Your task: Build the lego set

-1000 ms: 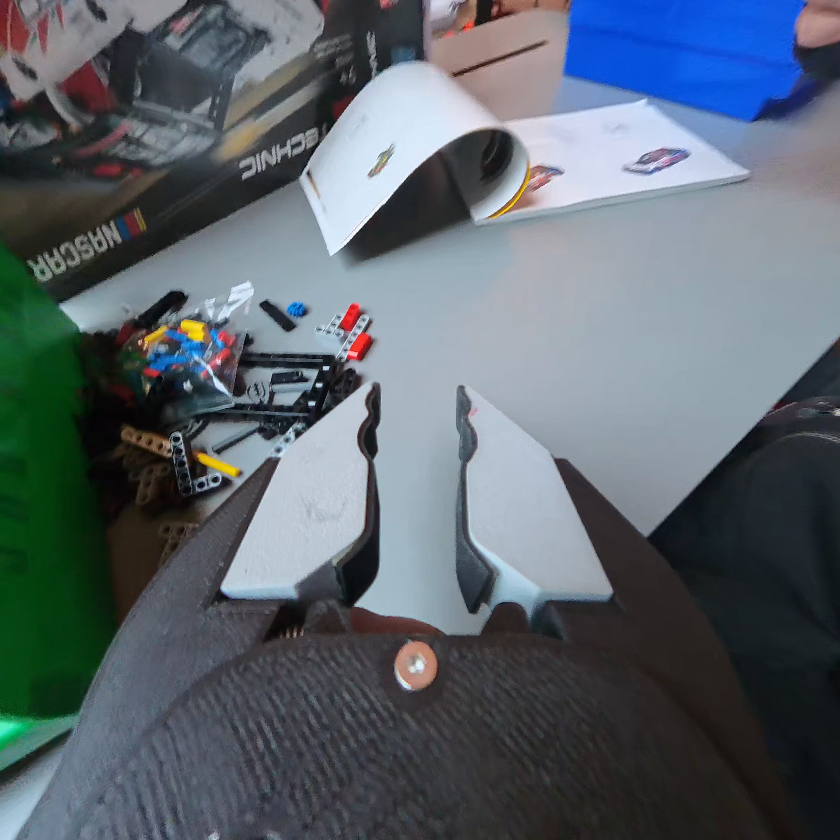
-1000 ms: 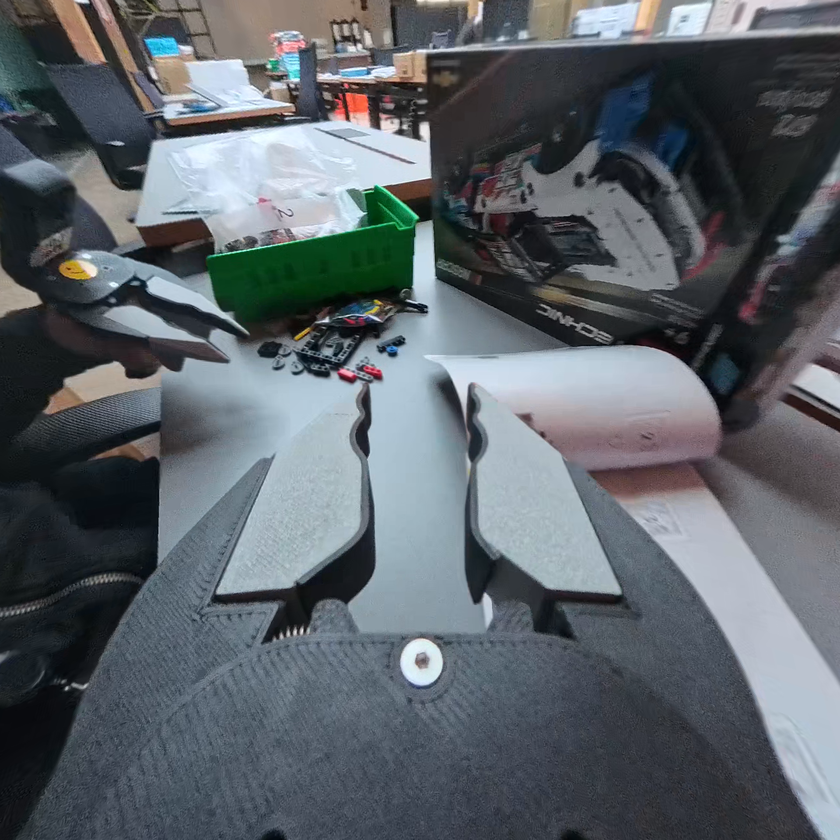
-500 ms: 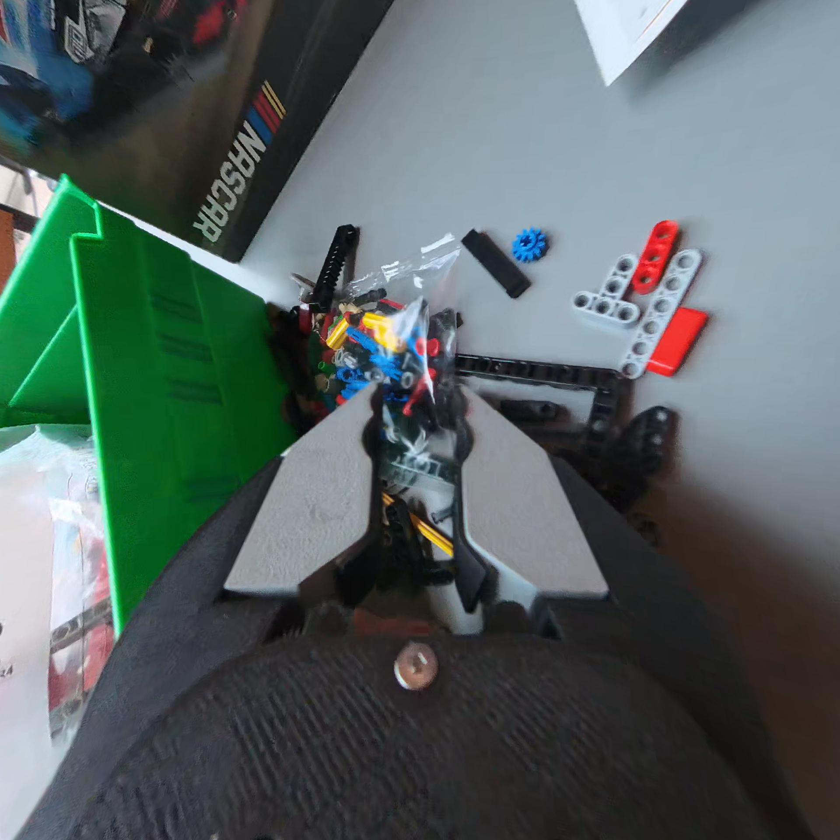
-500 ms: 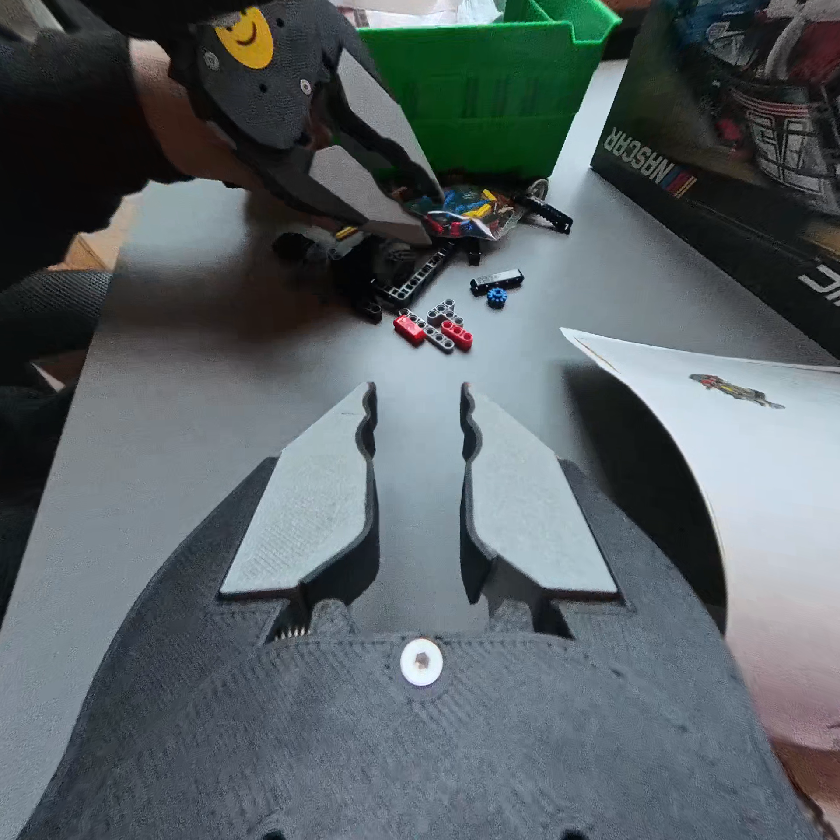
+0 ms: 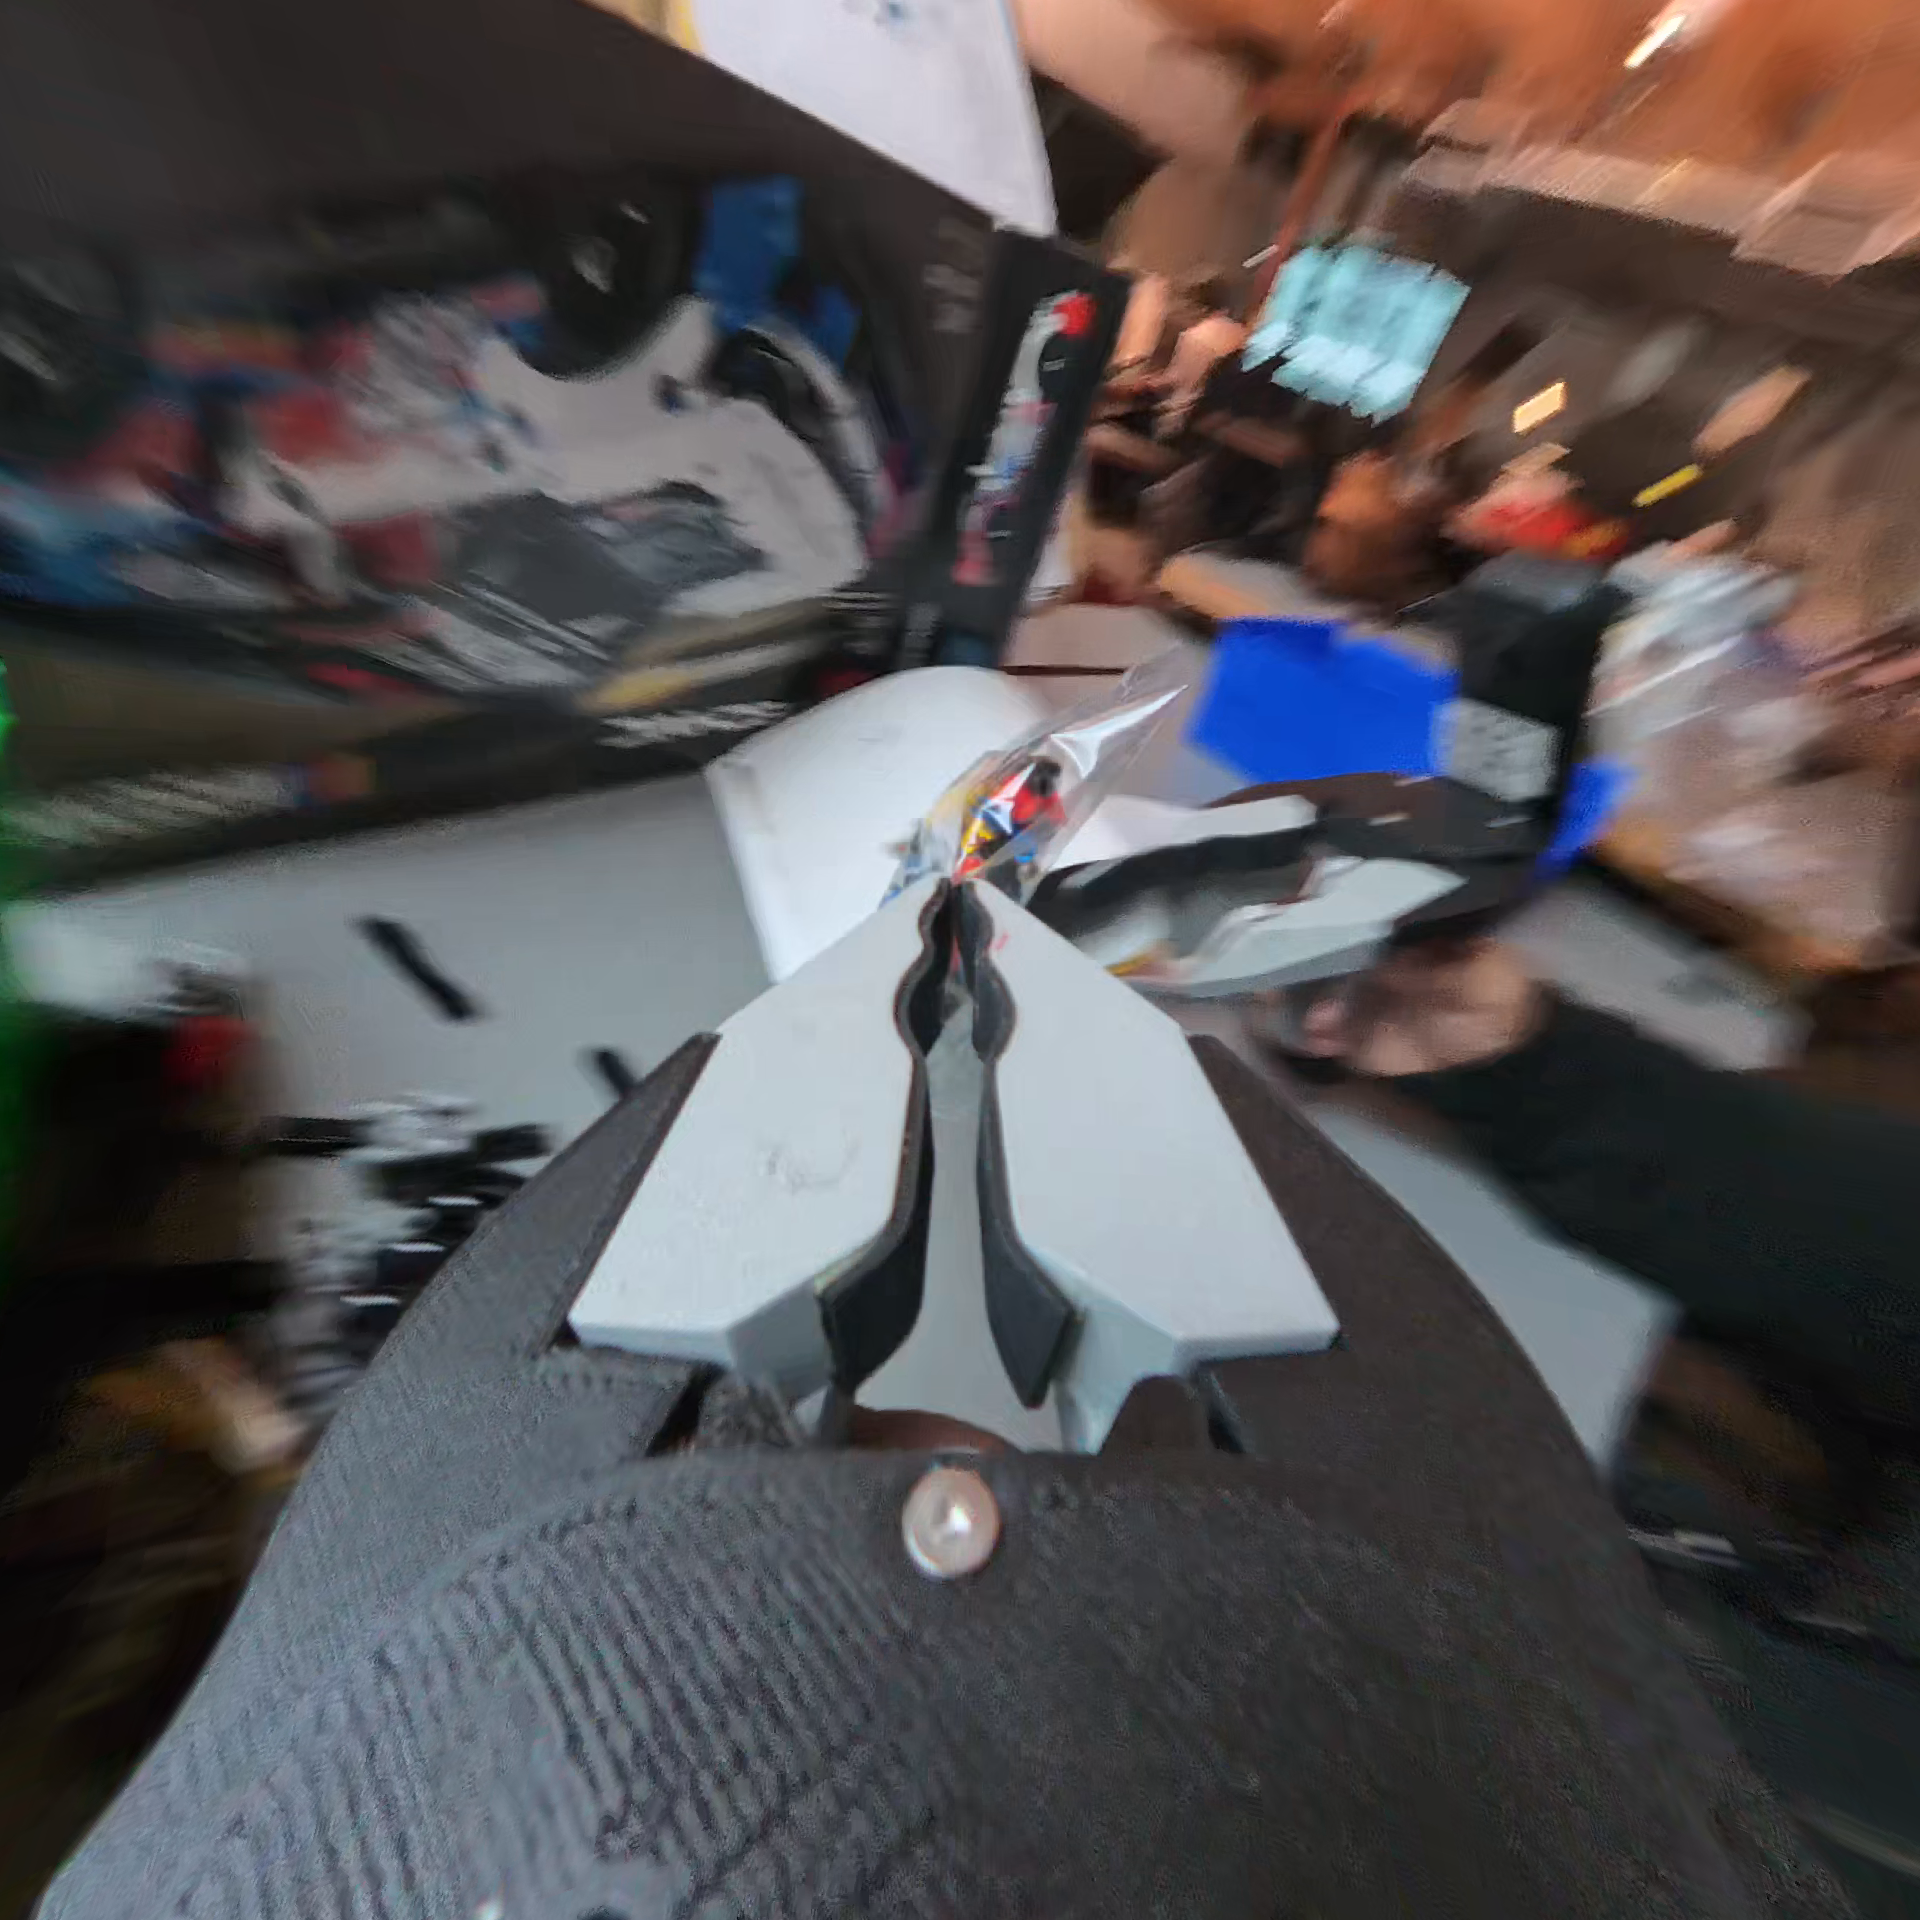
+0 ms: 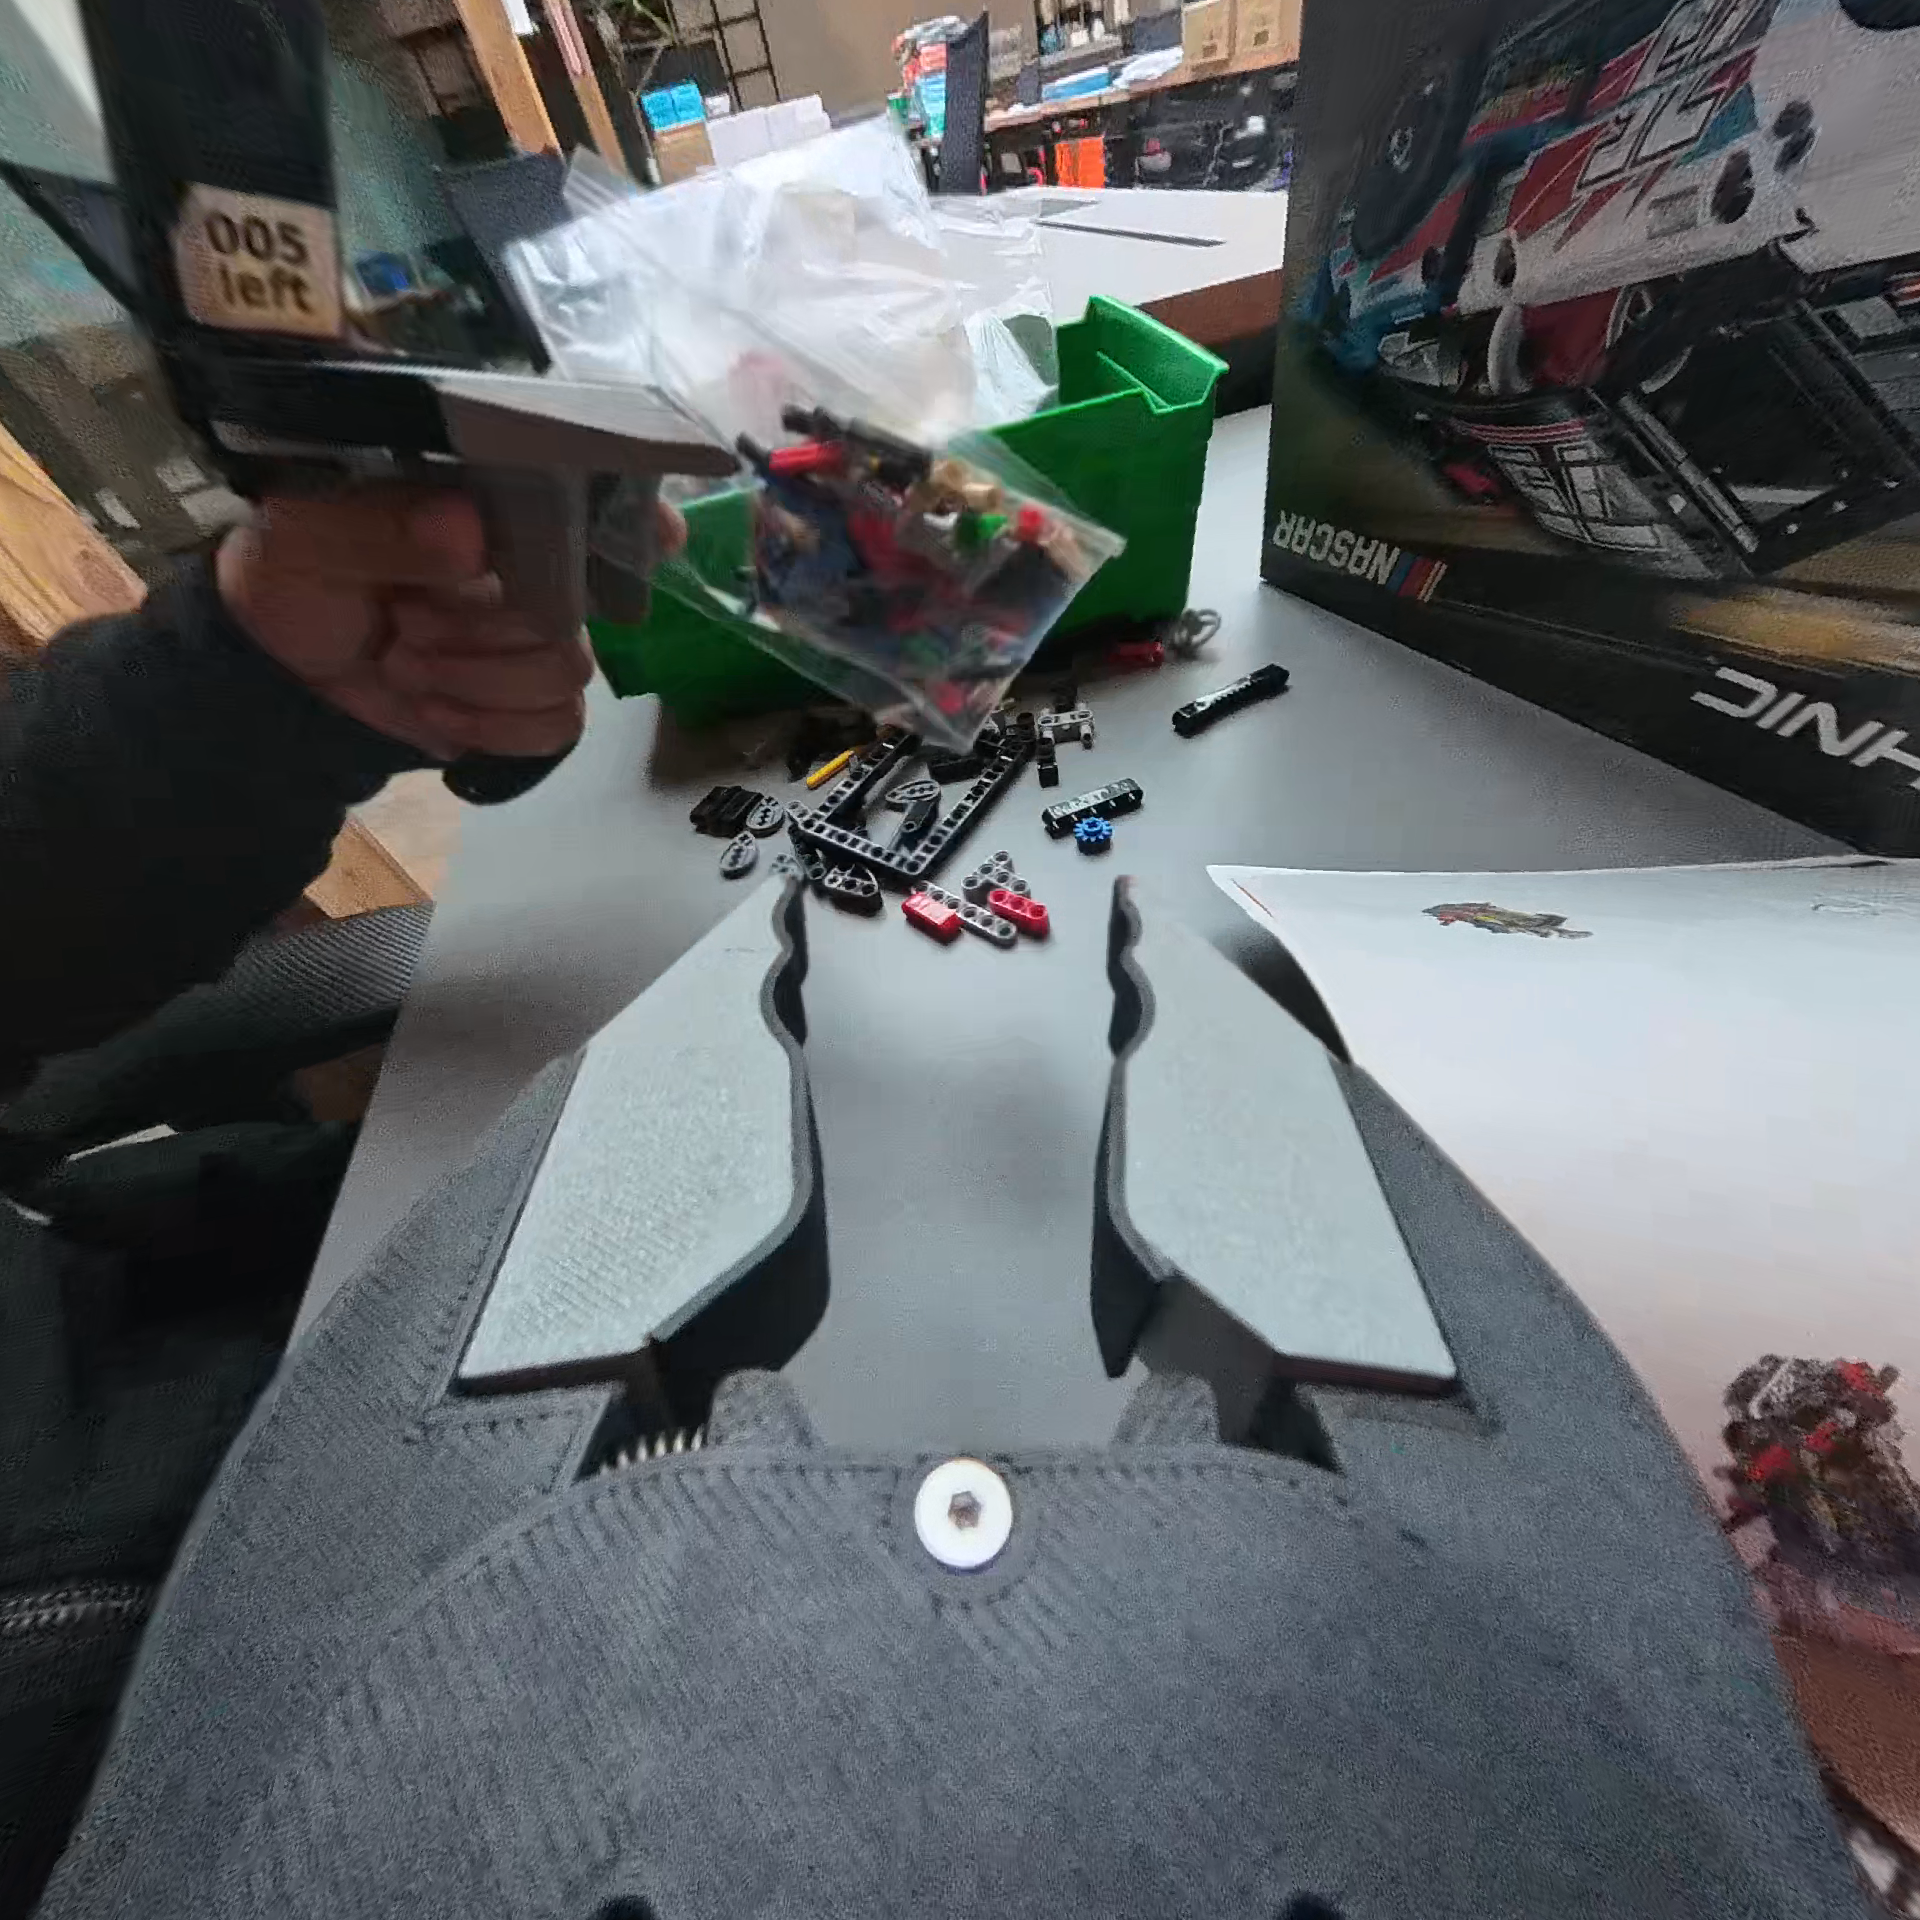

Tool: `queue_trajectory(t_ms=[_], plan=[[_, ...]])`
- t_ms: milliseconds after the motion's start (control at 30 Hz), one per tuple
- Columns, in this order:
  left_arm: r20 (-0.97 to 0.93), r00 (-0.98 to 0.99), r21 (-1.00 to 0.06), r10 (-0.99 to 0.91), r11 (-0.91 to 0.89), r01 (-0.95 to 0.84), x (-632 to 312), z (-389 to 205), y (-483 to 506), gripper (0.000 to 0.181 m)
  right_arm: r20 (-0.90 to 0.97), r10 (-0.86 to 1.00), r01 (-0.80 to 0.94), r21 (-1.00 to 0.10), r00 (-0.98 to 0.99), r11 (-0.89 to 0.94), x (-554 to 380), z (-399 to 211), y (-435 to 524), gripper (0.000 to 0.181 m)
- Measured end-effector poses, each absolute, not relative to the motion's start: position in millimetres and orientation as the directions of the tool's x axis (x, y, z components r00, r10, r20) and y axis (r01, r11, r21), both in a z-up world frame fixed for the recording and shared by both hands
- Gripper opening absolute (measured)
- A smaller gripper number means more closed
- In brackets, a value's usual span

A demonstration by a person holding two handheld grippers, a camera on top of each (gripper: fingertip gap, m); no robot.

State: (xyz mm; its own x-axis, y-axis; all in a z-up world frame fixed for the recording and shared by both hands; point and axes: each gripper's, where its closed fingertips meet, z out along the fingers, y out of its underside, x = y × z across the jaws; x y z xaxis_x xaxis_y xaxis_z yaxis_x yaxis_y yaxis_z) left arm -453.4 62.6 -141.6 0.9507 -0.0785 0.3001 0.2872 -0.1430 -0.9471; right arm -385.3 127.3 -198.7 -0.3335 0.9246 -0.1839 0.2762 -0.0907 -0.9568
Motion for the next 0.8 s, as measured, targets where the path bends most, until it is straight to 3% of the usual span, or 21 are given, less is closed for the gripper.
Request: queue_trajectory(t_ms=[67, 133, 167, 233, 300, 400, 500, 567, 633, 667, 800], plan=[[0.471, 0.861, -0.882, -0.193, -0.127, 0.454, -432.5, -140.3, 60.9, 0.0, -0.223, 0.904, 0.256, -0.958, -0.366, -0.132, -383.3, -191.1, 123.5, 0.071], [0.553, 0.786, -0.832, -0.276, -0.135, 0.538, -413.2, -146.4, 59.3, 0.0, -0.265, 0.875, 0.241, -0.954, -0.405, -0.178, -382.1, -184.4, 116.3, 0.073], [0.574, 0.769, -0.818, -0.281, -0.15, 0.555, -407.2, -154.8, 59.7, 0.0, -0.275, 0.865, 0.241, -0.953, -0.42, -0.186, -381.6, -183.4, 113.1, 0.064], [0.602, 0.747, -0.798, -0.281, -0.189, 0.572, -395.7, -173.4, 61.3, 0.0, -0.276, 0.834, 0.247, -0.953, -0.477, -0.174, -377.2, -182.2, 102.8, 0.027], [0.634, 0.719, -0.773, -0.285, -0.223, 0.593, -388.0, -185.7, 60.3, 0.0, -0.26, 0.832, 0.278, -0.951, -0.49, -0.133, -374.7, -188.8, 101.7, 0.012], [0.505, 0.831, -0.853, -0.235, -0.285, 0.438, -387.8, -209.8, 55.1, 0.007, -0.296, 0.826, 0.331, -0.933, -0.48, -0.142, -373.5, -194.9, 104.1, 0.003], [0.319, 0.918, -0.922, -0.237, -0.302, 0.242, -383.1, -213.1, 49.0, 0.038, -0.336, 0.815, 0.387, -0.91, -0.472, -0.152, -373.2, -200.5, 103.0, 0.003], [0.195, 0.95, -0.945, -0.244, -0.306, 0.116, -381.9, -212.2, 49.5, 0.045, -0.342, 0.804, 0.415, -0.9, -0.486, -0.132, -372.2, -204.2, 97.5, 0.003], [0.117, 0.953, -0.96, -0.279, -0.279, 0.036, -377.6, -205.8, 51.8, 0.034, -0.352, 0.772, 0.453, -0.886, -0.529, -0.094, -367.4, -208.9, 87.2, 0.003], [0.097, 0.946, -0.965, -0.309, -0.262, 0.014, -373.4, -202.2, 52.6, 0.011, -0.351, 0.769, 0.458, -0.885, -0.535, -0.085, -366.9, -210.2, 85.1, 0.003], [0.193, 0.93, -0.949, -0.313, -0.299, 0.097, -360.5, -209.6, 59.9, 0.0, -0.309, 0.812, 0.436, -0.897, -0.495, -0.076, -371.2, -212.6, 92.8, 0.006]])
